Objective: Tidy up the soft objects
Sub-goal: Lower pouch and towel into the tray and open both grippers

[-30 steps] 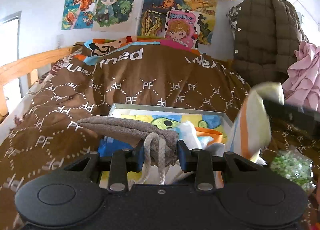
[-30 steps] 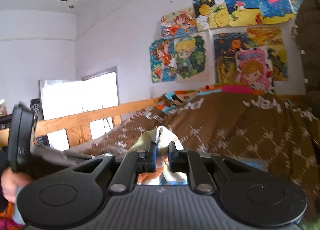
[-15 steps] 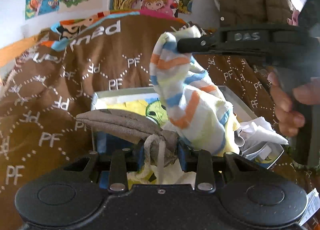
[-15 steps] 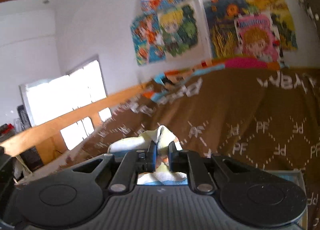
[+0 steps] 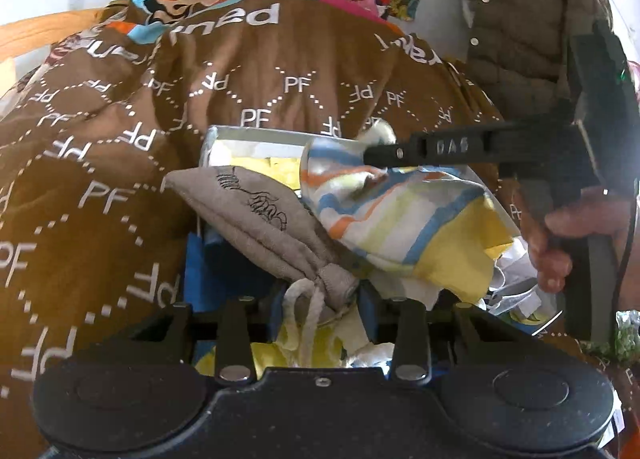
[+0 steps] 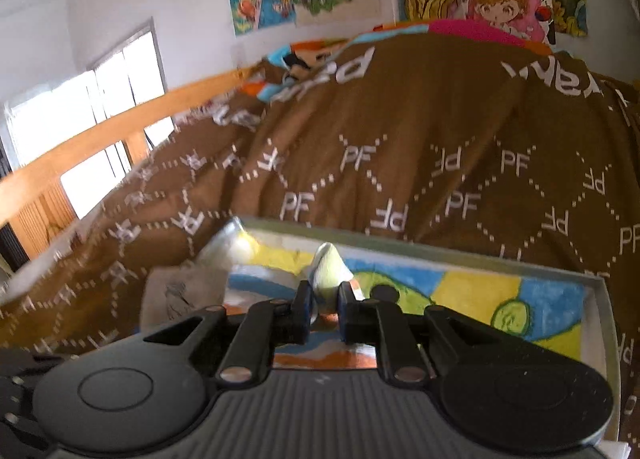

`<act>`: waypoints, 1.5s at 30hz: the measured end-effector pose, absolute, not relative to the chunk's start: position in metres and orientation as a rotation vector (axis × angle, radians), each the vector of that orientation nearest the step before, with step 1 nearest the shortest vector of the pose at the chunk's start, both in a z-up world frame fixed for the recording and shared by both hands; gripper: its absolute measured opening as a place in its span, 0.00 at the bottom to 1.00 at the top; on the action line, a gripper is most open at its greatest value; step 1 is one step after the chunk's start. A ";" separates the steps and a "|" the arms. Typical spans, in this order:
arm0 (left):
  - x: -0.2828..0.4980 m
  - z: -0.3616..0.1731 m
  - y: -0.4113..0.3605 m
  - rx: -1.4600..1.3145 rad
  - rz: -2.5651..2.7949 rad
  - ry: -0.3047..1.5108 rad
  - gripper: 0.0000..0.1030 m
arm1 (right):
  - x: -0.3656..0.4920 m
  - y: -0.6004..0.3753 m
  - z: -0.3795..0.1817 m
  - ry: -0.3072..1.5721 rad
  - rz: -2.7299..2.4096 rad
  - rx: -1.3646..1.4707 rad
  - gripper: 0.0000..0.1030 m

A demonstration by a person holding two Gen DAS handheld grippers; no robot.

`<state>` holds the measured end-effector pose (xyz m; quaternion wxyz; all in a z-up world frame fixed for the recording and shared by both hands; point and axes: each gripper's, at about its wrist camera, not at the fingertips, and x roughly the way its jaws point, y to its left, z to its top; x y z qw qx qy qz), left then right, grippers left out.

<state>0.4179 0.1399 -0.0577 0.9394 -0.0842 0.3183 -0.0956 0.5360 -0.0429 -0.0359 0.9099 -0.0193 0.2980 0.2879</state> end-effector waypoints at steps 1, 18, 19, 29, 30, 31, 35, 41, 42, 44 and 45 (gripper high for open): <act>0.416 -0.059 0.140 -0.178 -0.184 0.651 0.39 | 0.536 -0.043 -0.036 0.615 0.594 -0.040 0.15; 0.367 -0.047 0.132 -0.256 -0.088 0.557 0.75 | 0.492 -0.071 -0.015 0.505 0.581 -0.088 0.58; 0.363 -0.044 0.132 -0.261 -0.085 0.544 0.76 | 0.487 -0.075 -0.010 0.488 0.580 -0.084 0.60; 0.328 0.004 0.121 -0.278 -0.013 0.386 0.84 | 0.442 -0.107 0.036 0.378 0.575 -0.038 0.76; 0.325 0.009 0.119 -0.276 -0.005 0.373 0.85 | 0.431 -0.115 0.047 0.356 0.571 -0.028 0.78; 0.321 0.015 0.117 -0.276 0.002 0.359 0.86 | 0.425 -0.119 0.052 0.348 0.569 -0.021 0.78; 0.304 0.036 0.109 -0.280 0.018 0.306 0.89 | 0.398 -0.138 0.071 0.306 0.563 0.008 0.84; 0.270 0.067 0.091 -0.270 0.041 0.226 0.99 | 0.354 -0.167 0.097 0.240 0.548 0.043 0.92; 0.263 0.072 0.088 -0.268 0.045 0.214 0.99 | 0.347 -0.172 0.101 0.231 0.543 0.052 0.93; 0.251 0.080 0.082 -0.272 0.043 0.199 0.99 | 0.331 -0.181 0.110 0.211 0.532 0.064 0.94; 0.244 0.084 0.079 -0.274 0.037 0.195 0.99 | 0.325 -0.185 0.113 0.202 0.528 0.066 0.95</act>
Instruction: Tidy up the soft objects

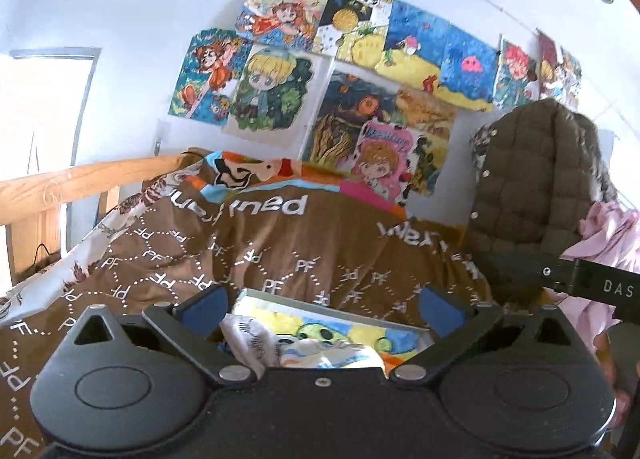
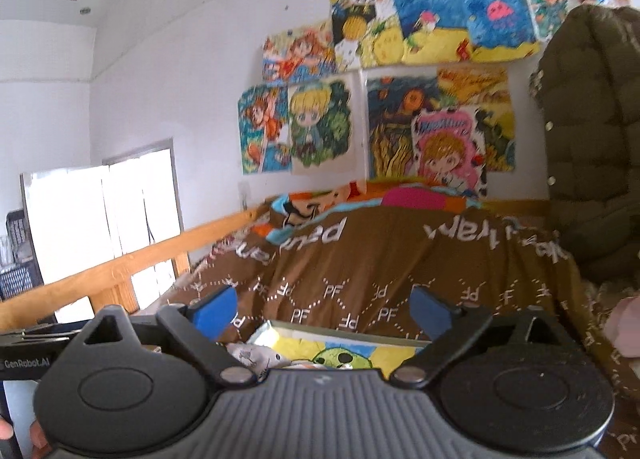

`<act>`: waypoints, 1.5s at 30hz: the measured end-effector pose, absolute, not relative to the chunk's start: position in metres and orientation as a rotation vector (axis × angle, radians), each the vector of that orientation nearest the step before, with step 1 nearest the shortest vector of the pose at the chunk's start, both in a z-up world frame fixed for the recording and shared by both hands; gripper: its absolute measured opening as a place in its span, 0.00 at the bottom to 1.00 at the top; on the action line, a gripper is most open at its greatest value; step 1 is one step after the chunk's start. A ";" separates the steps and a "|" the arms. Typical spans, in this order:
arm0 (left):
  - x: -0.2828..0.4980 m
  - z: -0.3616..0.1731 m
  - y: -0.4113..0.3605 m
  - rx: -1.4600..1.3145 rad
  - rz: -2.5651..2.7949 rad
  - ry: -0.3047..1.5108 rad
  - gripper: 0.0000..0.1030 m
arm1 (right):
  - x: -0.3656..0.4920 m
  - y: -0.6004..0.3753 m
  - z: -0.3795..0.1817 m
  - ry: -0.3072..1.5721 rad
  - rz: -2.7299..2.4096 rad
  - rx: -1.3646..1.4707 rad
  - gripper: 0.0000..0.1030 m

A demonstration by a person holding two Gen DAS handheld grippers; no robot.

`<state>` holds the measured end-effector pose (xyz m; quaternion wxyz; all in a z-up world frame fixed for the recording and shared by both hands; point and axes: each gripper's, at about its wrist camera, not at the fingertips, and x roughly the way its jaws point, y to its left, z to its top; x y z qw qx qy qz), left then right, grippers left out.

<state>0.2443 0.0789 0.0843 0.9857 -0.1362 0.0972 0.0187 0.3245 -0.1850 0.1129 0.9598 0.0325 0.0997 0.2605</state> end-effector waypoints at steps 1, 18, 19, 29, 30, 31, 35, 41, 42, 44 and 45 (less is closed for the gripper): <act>0.238 0.088 0.076 -0.272 0.034 0.192 0.99 | 0.318 -0.188 0.116 0.195 0.525 0.065 0.95; 0.127 0.114 0.048 -0.292 0.050 0.143 0.99 | 0.194 -0.220 0.130 0.150 0.459 0.121 1.00; 0.124 0.113 0.047 -0.290 0.047 0.150 0.99 | 0.188 -0.221 0.128 0.152 0.453 0.124 1.00; 0.092 0.096 0.034 -0.243 0.040 0.163 0.99 | 0.150 -0.226 0.115 0.156 0.385 0.139 1.00; 0.089 0.094 0.034 -0.244 0.048 0.164 0.99 | 0.148 -0.227 0.114 0.155 0.378 0.137 1.00; 0.087 0.093 0.034 -0.245 0.054 0.166 0.99 | 0.146 -0.228 0.112 0.157 0.370 0.133 1.00; 0.081 0.089 0.032 -0.236 0.070 0.184 0.99 | 0.135 -0.232 0.107 0.166 0.352 0.125 1.00; 0.064 0.088 0.024 -0.223 0.095 0.189 0.99 | 0.117 -0.240 0.102 0.186 0.344 0.121 1.00; 0.060 0.088 0.022 -0.221 0.096 0.192 0.99 | 0.113 -0.241 0.101 0.192 0.342 0.118 1.00; 0.053 0.088 0.017 -0.214 0.099 0.193 0.99 | 0.106 -0.244 0.098 0.199 0.339 0.111 1.00; 0.049 0.087 0.014 -0.211 0.103 0.191 0.99 | 0.103 -0.245 0.097 0.206 0.335 0.109 1.00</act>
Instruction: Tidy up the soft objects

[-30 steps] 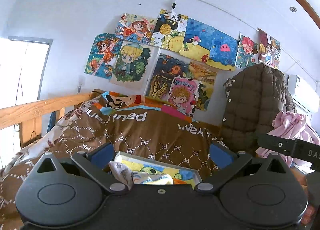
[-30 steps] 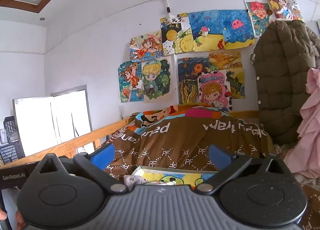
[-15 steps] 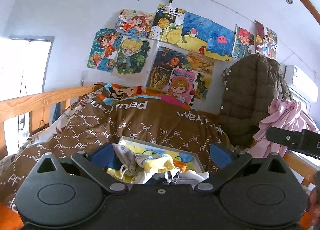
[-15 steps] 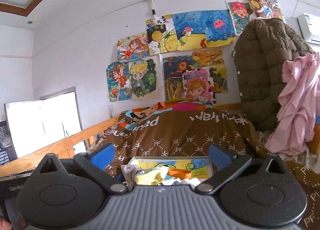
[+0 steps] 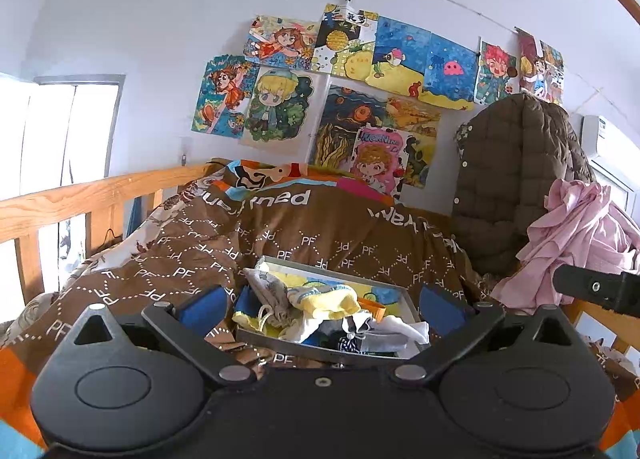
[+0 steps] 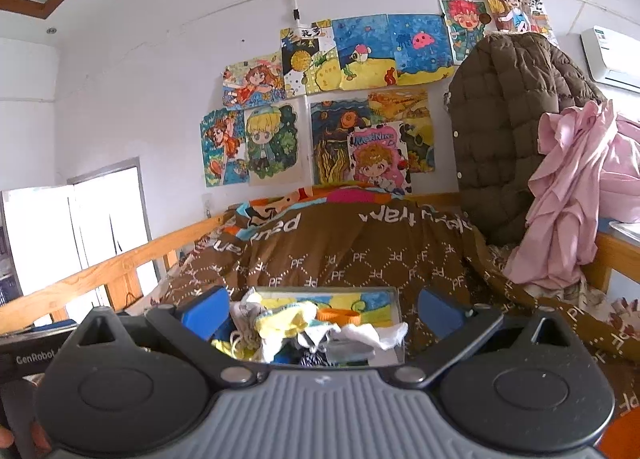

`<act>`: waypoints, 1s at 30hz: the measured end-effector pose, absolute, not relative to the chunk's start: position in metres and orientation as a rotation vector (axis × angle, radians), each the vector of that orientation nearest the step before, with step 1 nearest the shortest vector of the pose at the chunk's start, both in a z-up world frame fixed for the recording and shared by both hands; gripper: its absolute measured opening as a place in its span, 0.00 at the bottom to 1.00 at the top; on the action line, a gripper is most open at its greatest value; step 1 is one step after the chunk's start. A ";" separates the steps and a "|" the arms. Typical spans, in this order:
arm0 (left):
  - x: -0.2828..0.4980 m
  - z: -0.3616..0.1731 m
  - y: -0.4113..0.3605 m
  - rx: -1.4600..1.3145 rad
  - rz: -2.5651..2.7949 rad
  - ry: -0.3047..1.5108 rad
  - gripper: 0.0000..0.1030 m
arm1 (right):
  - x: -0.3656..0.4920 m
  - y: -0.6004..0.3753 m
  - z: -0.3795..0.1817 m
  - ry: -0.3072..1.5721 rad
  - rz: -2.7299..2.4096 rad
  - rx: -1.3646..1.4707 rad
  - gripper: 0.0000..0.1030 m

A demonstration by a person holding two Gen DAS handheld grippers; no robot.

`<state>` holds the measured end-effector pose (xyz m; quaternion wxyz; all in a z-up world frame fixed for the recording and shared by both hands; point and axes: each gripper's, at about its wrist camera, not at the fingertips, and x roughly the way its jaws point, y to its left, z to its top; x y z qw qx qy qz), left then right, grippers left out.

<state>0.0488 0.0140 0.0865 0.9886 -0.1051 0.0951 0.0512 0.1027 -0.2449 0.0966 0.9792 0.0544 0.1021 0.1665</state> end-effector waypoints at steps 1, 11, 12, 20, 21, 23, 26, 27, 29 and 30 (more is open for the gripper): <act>0.045 0.085 0.011 -0.207 0.105 0.193 0.99 | 0.100 -0.246 0.095 0.213 0.332 0.110 1.00; 0.005 0.072 -0.021 -0.141 0.102 0.199 0.99 | 0.070 -0.259 0.067 0.235 0.286 0.132 1.00; 0.001 0.071 -0.022 -0.143 0.102 0.198 0.99 | 0.067 -0.261 0.066 0.232 0.282 0.131 1.00; -0.010 0.060 -0.020 -0.163 0.138 0.218 0.99 | 0.058 -0.258 0.052 0.205 0.264 0.117 1.00; -0.008 0.057 -0.019 -0.155 0.143 0.226 0.99 | 0.059 -0.257 0.050 0.204 0.265 0.109 1.00; -0.003 0.052 -0.016 -0.141 0.147 0.237 0.99 | 0.060 -0.253 0.046 0.194 0.270 0.090 1.00; 0.008 0.045 -0.009 -0.156 0.170 0.229 0.99 | 0.064 -0.246 0.037 0.193 0.282 0.074 1.00; 0.012 0.042 -0.007 -0.161 0.174 0.228 0.99 | 0.066 -0.244 0.034 0.197 0.285 0.073 1.00; 0.021 0.036 -0.004 -0.153 0.177 0.221 0.99 | 0.072 -0.238 0.027 0.213 0.284 0.074 1.00; 0.026 0.033 -0.004 -0.140 0.175 0.218 0.99 | 0.075 -0.236 0.023 0.221 0.283 0.074 1.00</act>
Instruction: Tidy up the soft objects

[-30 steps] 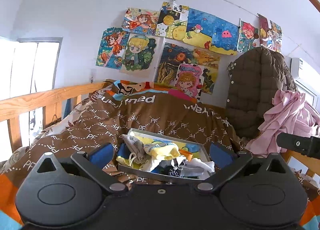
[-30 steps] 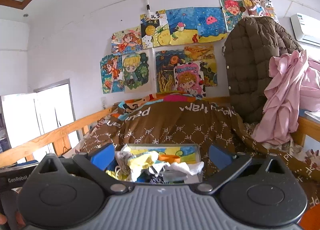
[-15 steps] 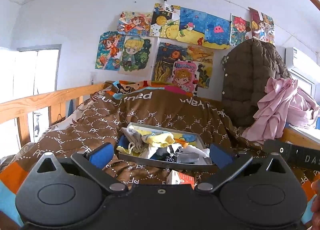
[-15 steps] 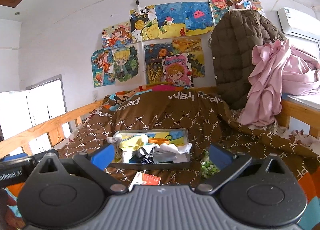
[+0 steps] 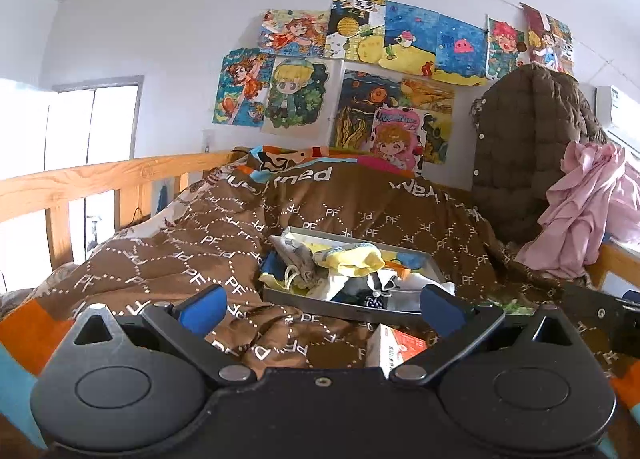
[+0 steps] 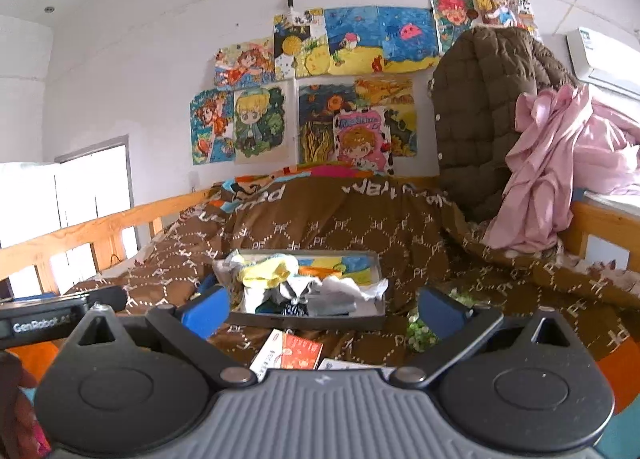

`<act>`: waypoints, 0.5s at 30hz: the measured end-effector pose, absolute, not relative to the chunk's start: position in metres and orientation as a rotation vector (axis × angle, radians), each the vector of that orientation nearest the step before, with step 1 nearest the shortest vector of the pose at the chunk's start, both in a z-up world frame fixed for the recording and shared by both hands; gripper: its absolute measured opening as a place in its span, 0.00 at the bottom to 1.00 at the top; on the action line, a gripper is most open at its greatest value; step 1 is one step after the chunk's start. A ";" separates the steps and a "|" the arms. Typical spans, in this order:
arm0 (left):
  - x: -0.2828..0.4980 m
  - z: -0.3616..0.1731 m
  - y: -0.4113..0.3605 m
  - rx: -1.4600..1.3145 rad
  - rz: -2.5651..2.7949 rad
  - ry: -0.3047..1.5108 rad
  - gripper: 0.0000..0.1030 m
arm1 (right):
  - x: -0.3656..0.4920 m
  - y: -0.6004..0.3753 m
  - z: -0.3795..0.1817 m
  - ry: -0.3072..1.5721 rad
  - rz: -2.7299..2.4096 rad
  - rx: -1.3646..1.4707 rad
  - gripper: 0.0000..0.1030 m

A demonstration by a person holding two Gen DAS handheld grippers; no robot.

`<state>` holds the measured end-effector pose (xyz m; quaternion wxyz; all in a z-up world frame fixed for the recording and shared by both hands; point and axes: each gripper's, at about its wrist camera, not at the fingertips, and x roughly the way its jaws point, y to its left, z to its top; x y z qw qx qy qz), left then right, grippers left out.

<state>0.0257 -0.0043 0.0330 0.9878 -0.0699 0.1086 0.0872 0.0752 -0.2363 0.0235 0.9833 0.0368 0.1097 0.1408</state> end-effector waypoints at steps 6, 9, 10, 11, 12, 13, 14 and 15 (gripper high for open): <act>0.040 0.013 -0.002 -0.069 0.124 0.195 0.99 | 0.090 -0.233 0.005 0.253 0.256 0.106 1.00; 0.048 0.005 0.003 -0.084 0.109 0.215 0.99 | 0.098 -0.233 -0.003 0.268 0.245 0.122 1.00; 0.052 0.003 0.005 -0.087 0.100 0.219 0.99 | 0.101 -0.231 -0.006 0.274 0.241 0.121 1.00; 0.055 0.001 0.007 -0.086 0.095 0.223 0.99 | 0.104 -0.230 -0.009 0.278 0.238 0.117 1.00; 0.058 -0.001 0.008 -0.084 0.087 0.229 0.99 | 0.107 -0.229 -0.013 0.279 0.238 0.114 1.00; 0.061 -0.002 0.009 -0.081 0.073 0.233 0.99 | 0.110 -0.226 -0.016 0.282 0.238 0.108 1.00; 0.064 -0.004 0.009 -0.079 0.063 0.235 0.99 | 0.114 -0.224 -0.019 0.286 0.236 0.103 1.00; 0.067 -0.005 0.011 -0.081 0.056 0.238 0.99 | 0.116 -0.222 -0.023 0.290 0.238 0.101 1.00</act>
